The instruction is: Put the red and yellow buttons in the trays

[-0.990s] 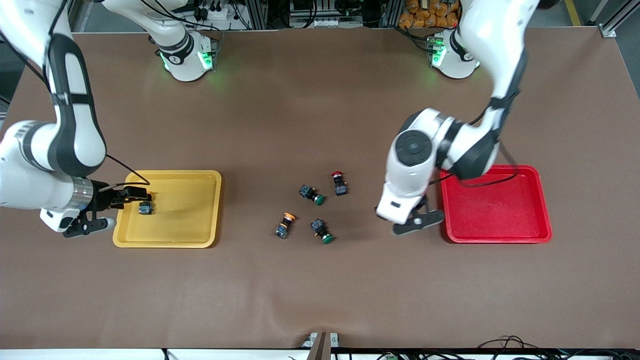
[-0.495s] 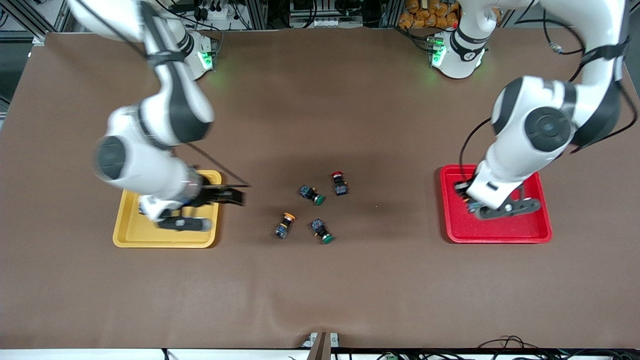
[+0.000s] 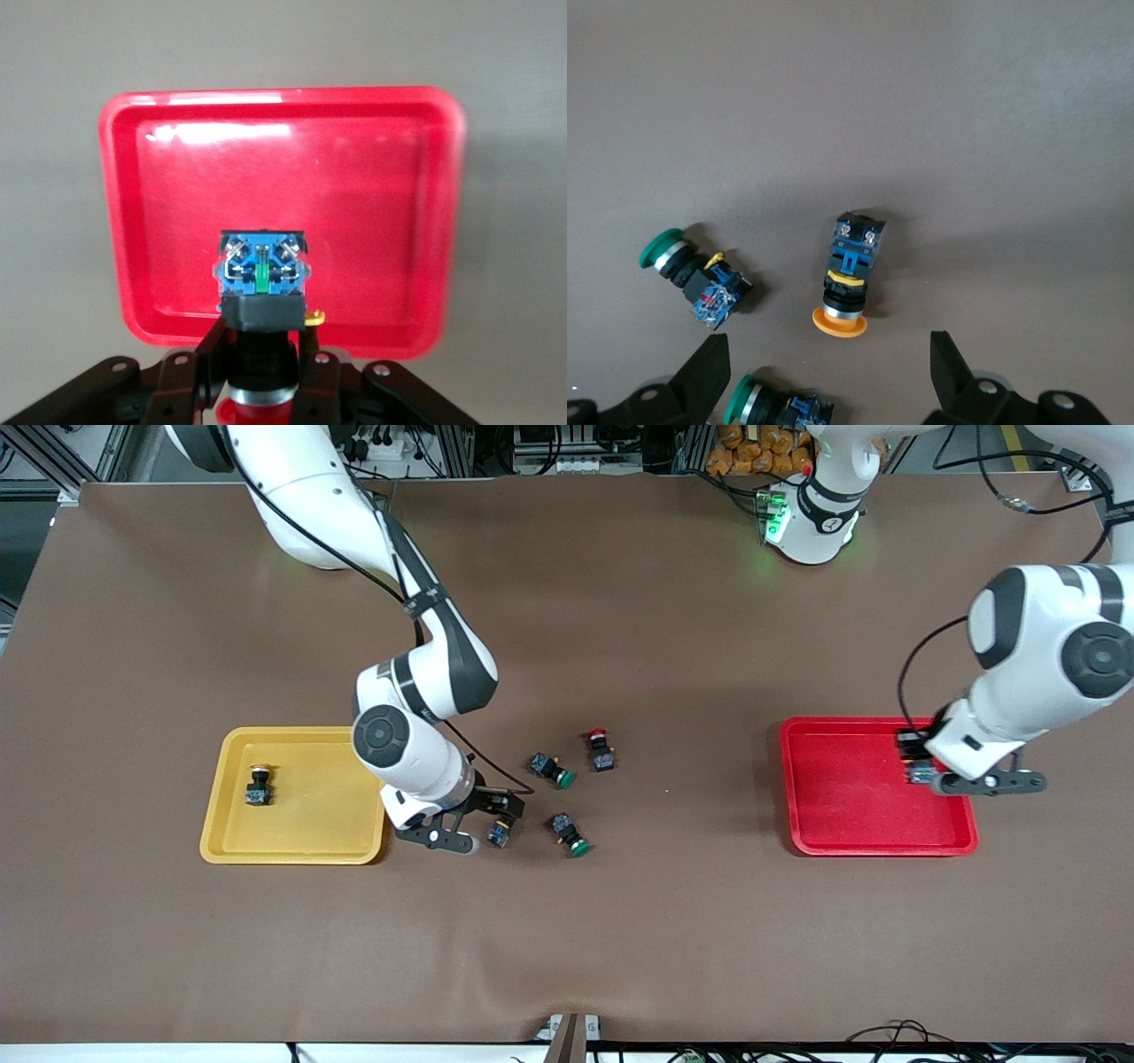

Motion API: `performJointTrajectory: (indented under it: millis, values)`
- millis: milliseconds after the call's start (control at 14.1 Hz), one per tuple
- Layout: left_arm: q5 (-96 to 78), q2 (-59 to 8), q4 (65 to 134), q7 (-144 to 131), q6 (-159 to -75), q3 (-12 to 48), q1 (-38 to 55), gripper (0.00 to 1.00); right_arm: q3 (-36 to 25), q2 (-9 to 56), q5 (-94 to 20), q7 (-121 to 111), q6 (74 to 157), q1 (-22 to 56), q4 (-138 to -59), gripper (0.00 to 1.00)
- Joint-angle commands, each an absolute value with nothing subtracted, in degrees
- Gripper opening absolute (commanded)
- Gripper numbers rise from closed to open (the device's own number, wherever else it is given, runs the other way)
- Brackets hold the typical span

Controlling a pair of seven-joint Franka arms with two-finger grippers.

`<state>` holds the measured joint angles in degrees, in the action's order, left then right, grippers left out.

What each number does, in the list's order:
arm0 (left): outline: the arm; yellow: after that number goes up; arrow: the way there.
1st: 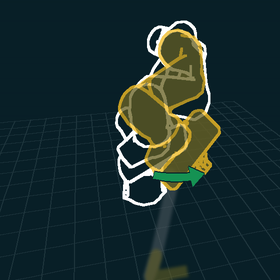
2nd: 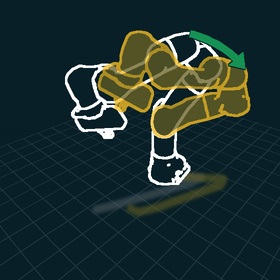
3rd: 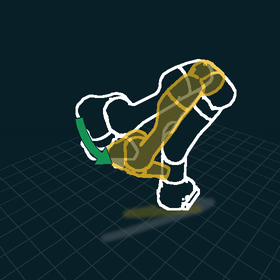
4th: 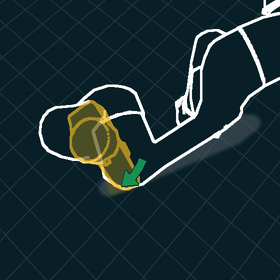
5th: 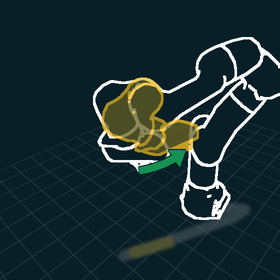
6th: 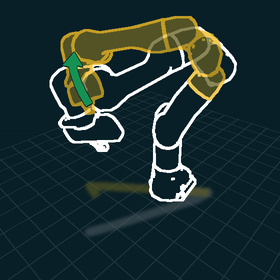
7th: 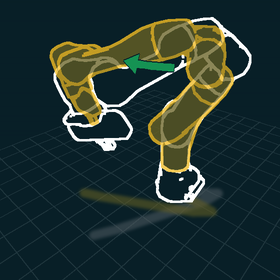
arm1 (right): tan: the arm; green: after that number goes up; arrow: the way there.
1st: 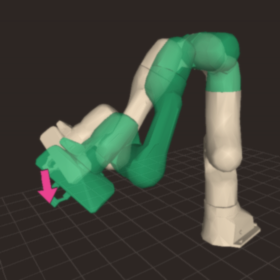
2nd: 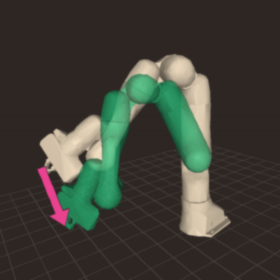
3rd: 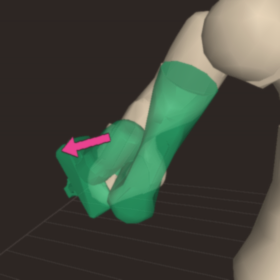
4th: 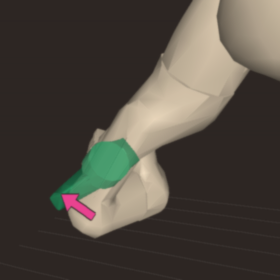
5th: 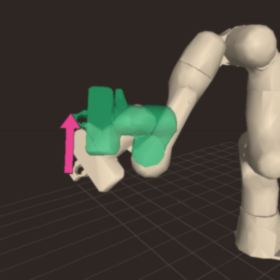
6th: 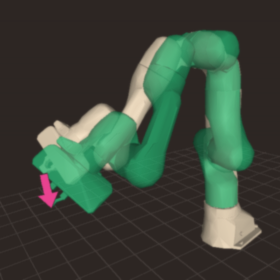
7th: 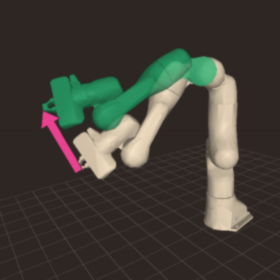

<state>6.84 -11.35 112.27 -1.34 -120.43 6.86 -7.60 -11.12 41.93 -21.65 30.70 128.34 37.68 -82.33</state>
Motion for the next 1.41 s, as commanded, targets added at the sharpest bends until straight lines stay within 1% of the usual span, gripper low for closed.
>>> performJointTrajectory:
  millis: [0,283,495,919,990,1061,1131,1202,1273,1343]
  values:
    - [6.1,-14.6,114.1,2.8,-126.3,7.6,-12.4,0.0,-12.1,43.8,-22.4,35.0,127.4,39.9,-80.4,1.0]
    - [6.1,-21.2,114.2,6.6,-134.0,7.6,-17.0,0.0,-12.3,47.6,-21.9,36.6,129.5,39.7,-80.3,1.0]
    - [6.1,-26.1,114.1,6.6,-139.7,7.6,-17.5,0.0,-12.3,48.8,-21.9,39.8,131.3,40.3,-80.2,1.0]
    - [6.1,-29.3,113.9,6.2,-140.5,7.6,-17.3,0.0,-12.3,50.2,-21.7,43.3,133.2,40.5,-79.9,1.0]
    - [6.1,-29.4,113.8,6.0,-140.5,7.6,-17.3,0.06,-12.3,50.4,-21.6,43.6,133.2,40.4,-79.9,0.99]
    - [6.1,-29.4,113.7,5.7,-140.4,7.6,-17.2,0.31,-12.3,50.4,-21.6,43.6,133.2,40.4,-79.9,0.82]
    - [6.1,-29.4,113.6,5.9,-140.4,7.6,-17.1,0.69,-12.3,50.6,-21.6,43.6,133.2,40.4,-79.9,0.62]
    - [6.1,-29.4,113.6,6.1,-140.4,7.6,-17.1,1.0,-12.3,50.7,-21.5,43.6,133.4,40.4,-79.9,0.31]
    - [6.1,-29.4,113.6,5.7,-140.4,7.6,-17.0,1.0,-12.3,50.7,-21.6,43.6,133.4,40.5,-79.9,0.17]
    - [6.1,-29.4,113.4,5.5,-140.4,7.6,-16.9,1.0,-12.4,51.0,-21.4,43.5,133.6,40.6,-79.9,0.01]
